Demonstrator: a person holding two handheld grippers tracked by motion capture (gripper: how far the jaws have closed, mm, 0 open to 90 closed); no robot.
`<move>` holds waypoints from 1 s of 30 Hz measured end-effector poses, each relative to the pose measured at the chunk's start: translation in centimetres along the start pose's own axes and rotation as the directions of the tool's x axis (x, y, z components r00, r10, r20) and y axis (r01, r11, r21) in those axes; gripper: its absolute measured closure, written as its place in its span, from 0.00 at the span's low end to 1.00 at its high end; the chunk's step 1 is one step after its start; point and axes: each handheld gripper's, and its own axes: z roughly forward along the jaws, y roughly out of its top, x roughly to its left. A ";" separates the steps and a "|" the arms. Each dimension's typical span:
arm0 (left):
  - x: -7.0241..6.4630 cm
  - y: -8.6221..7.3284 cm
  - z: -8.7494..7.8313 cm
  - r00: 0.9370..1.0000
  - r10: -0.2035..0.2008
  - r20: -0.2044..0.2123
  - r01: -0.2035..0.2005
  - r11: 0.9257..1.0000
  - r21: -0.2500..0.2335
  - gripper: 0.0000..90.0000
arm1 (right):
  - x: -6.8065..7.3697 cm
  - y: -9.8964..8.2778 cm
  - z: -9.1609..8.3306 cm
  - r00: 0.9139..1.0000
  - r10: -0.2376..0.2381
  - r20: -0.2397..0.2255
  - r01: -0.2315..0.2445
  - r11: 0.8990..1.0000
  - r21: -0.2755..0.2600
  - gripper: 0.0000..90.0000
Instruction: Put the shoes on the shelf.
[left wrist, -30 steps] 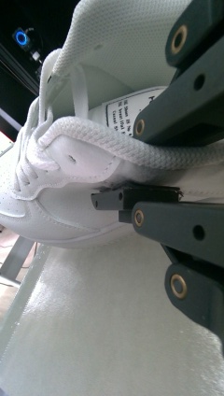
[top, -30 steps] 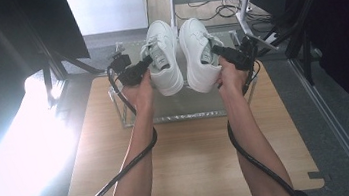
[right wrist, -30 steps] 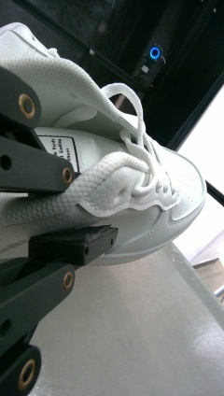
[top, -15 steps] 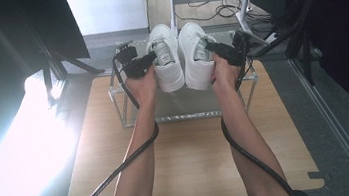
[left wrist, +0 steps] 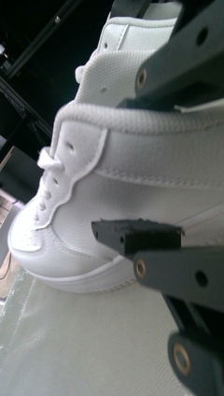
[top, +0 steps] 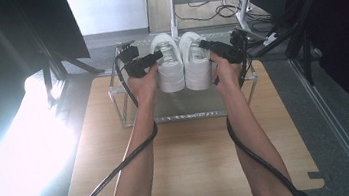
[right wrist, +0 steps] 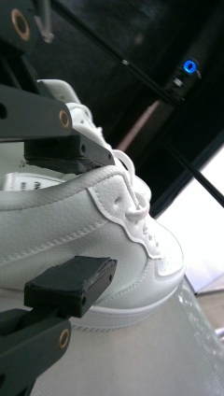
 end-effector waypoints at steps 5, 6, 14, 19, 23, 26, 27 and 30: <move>0.4 -0.1 -0.3 0.995 -0.058 0.084 0.061 0.998 -0.032 0.46 | -0.6 0.1 -0.4 0.998 -0.027 -0.057 0.028 0.999 0.018 0.48; 0.4 -0.1 -0.5 0.990 -0.071 0.123 0.077 0.996 -0.049 0.45 | -0.7 0.2 -0.4 0.998 -0.026 -0.061 0.027 0.999 0.022 0.46; -0.4 0.5 -1.8 0.992 -0.019 0.123 0.023 0.999 -0.030 0.28 | -1.1 0.0 -0.7 0.995 -0.046 -0.089 0.049 0.998 0.032 0.37; 0.2 0.2 -2.9 0.993 0.015 0.118 -0.012 1.000 -0.029 0.20 | -1.4 -0.3 -0.9 0.993 -0.049 -0.103 0.053 0.998 0.038 0.34; 0.8 -0.2 -3.7 0.993 0.028 0.118 -0.024 0.999 -0.036 0.18 | -1.6 -0.5 -1.3 0.990 -0.053 -0.134 0.059 0.997 0.042 0.33; 1.0 -0.7 -4.1 0.992 0.047 0.116 -0.044 0.999 -0.027 0.18 | -1.7 -0.5 -1.8 0.985 -0.063 -0.161 0.072 0.996 0.049 0.31; 1.1 -0.9 -4.3 0.992 0.054 0.116 -0.051 0.998 -0.024 0.17 | -1.7 -0.5 -2.0 0.984 -0.069 -0.167 0.078 0.996 0.051 0.31; 1.4 -1.3 -4.7 0.992 0.057 0.113 -0.054 0.998 -0.022 0.16 | -1.6 -0.4 -2.7 0.981 -0.106 -0.165 0.118 0.991 0.064 0.28</move>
